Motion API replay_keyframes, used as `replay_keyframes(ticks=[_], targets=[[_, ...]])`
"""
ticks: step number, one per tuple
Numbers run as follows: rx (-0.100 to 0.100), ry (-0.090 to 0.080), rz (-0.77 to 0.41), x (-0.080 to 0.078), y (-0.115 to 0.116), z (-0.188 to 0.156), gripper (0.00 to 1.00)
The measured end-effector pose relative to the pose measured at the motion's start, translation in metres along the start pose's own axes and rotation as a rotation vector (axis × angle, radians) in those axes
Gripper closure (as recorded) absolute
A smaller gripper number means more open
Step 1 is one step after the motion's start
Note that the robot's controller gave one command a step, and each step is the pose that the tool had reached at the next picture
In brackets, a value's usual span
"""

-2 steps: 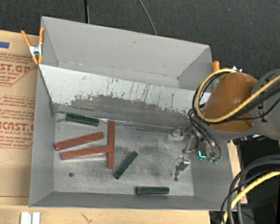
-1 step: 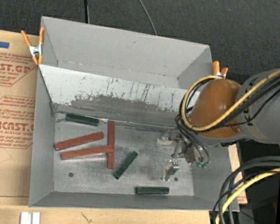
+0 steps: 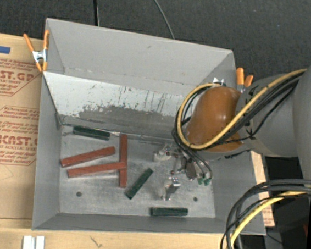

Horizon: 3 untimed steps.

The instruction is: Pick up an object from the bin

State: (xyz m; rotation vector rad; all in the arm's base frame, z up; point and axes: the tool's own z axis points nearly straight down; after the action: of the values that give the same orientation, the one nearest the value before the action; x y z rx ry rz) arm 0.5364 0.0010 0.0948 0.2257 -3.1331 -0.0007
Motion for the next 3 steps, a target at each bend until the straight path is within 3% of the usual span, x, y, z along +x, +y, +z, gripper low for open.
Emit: replay_keyframes(ticks=[1, 2, 3], targets=[[0.002, -0.022, -0.020, -0.021, 0.040, 0.018, 1.00], [0.002, -0.022, -0.020, -0.021, 0.040, 0.018, 1.00], [0.001, 0.002, -0.037, -0.016, 0.053, -0.015, 1.00]])
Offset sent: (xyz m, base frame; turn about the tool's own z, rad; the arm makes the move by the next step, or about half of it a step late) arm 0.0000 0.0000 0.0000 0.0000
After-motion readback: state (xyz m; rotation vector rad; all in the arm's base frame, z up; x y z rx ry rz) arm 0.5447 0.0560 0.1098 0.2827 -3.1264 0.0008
